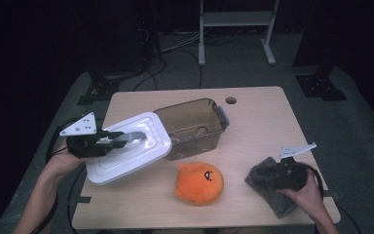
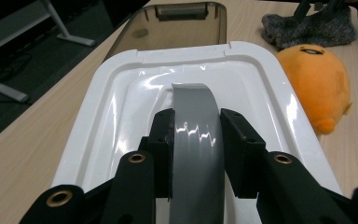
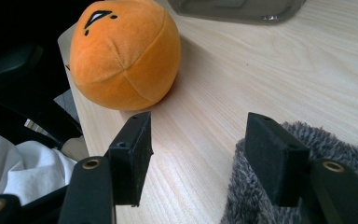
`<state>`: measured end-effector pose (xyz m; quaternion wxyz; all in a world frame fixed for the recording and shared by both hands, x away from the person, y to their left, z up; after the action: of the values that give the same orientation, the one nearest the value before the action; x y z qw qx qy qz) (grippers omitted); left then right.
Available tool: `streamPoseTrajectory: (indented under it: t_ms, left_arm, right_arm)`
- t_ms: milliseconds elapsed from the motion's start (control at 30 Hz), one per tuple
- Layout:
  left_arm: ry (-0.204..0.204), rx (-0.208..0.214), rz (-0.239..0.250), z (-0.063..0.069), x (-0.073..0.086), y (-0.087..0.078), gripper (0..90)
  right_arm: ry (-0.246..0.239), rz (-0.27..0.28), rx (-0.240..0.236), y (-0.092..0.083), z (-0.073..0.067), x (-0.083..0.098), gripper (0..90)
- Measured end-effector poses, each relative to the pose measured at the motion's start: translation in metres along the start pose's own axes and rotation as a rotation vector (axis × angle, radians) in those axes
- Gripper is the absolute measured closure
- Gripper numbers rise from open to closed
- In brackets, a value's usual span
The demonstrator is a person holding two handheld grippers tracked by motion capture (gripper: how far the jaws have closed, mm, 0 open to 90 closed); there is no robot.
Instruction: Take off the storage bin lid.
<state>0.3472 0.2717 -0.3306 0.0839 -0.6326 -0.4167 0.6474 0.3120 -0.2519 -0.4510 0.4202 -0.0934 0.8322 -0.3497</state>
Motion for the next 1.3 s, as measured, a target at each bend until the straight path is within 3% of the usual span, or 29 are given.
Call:
streamPoseTrajectory:
  t_ms: [400,733,1033,1300]
  left_arm:
    - [-0.050,-0.027,0.026,0.014,0.042,-0.020,66.8]
    - [-0.081,-0.024,0.019,0.024,0.071,-0.018,66.8]
    - [-0.097,-0.016,-0.020,0.026,0.087,0.000,66.8]
    - [-0.125,0.015,-0.054,0.028,0.104,0.027,66.7]
  right_arm:
    - [0.001,-0.007,-0.002,0.004,-0.001,-0.001,40.5]
    - [0.000,-0.013,-0.001,0.005,0.000,0.000,40.5]
    - [0.001,-0.014,-0.003,0.006,-0.001,-0.001,40.6]
    - [0.003,-0.008,0.000,0.003,0.000,0.001,40.6]
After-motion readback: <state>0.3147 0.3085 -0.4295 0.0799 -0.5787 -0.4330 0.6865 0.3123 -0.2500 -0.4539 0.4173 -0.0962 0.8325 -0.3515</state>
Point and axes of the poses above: each handheld gripper's, and its own axes: y roughly forward along the jaws, x roughly out of its underside, z roughly to its right, the point moved 4 cm from there along y, roughly forward along the jaws, and after that the axes turned 8 degrees about -z, right-handed, at the moved point
